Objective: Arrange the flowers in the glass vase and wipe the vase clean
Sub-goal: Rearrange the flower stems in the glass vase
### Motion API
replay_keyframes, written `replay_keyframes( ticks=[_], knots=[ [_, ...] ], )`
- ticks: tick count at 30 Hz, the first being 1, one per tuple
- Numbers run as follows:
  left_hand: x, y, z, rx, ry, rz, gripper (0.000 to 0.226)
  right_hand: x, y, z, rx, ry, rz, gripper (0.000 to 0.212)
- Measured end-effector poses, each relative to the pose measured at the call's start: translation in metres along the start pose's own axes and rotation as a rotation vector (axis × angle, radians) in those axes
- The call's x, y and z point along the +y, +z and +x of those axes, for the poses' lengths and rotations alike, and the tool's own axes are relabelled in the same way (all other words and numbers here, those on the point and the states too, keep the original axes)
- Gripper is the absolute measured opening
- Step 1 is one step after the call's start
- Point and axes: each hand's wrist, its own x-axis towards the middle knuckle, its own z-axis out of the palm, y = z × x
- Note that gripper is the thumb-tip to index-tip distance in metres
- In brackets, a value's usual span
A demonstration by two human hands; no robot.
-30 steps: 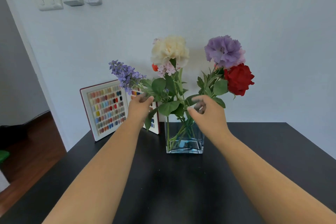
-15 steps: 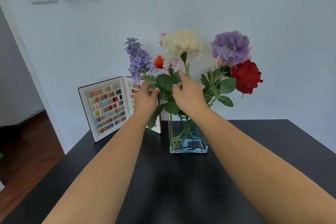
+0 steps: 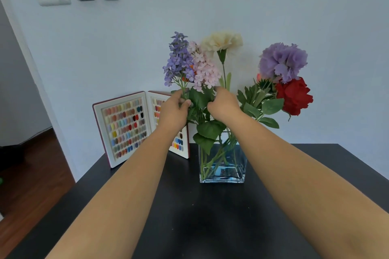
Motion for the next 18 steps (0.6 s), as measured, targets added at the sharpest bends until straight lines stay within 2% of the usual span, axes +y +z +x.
replay_keyframes(
  ticks=[2,6,9,15,18],
  knots=[
    [0.001,-0.001,-0.003,0.027,-0.019,-0.026,0.03,0.002,0.003,0.001,-0.012,-0.001,0.01,0.044],
    [0.002,-0.003,-0.007,0.089,-0.057,-0.036,0.023,0.009,0.0,0.003,0.042,-0.008,-0.027,0.024],
    [0.006,-0.006,-0.008,0.109,-0.034,-0.012,0.023,0.012,-0.012,0.001,0.053,-0.02,-0.056,0.022],
    [0.022,-0.006,-0.003,0.062,0.068,0.035,0.019,0.0,-0.042,0.005,0.055,-0.025,-0.171,0.028],
    [0.031,-0.006,0.001,0.04,0.098,0.06,0.021,-0.006,-0.057,0.007,0.045,-0.021,-0.092,0.016]
  ],
)
